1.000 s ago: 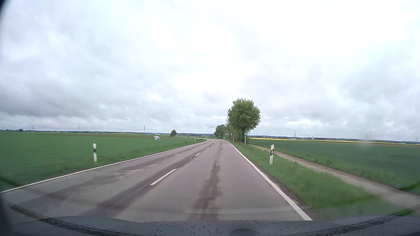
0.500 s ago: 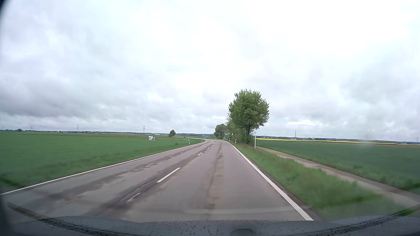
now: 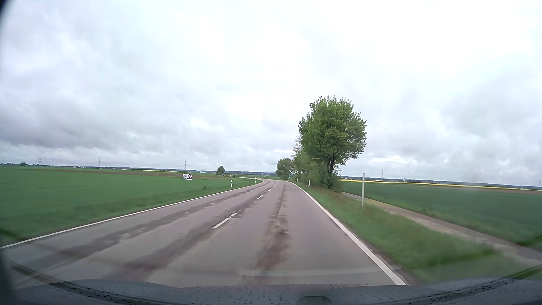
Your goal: Follow the waypoints while adhering to traffic rules and regulations
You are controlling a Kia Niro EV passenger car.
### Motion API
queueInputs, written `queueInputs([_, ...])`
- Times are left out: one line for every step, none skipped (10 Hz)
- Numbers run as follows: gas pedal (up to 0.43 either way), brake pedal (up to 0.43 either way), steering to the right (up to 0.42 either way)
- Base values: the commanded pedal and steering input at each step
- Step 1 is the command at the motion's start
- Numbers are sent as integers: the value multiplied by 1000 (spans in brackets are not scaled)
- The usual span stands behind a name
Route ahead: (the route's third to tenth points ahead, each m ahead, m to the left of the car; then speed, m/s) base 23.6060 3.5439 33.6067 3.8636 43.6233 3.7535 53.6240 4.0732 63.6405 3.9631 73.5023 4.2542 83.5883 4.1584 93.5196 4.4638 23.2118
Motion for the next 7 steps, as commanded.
queueInputs([287, 0, 1])
queueInputs([287, 0, 1])
queueInputs([287, 0, 1])
queueInputs([287, 0, 1])
queueInputs([287, 0, 2])
queueInputs([287, 0, 1])
queueInputs([287, 0, 2])
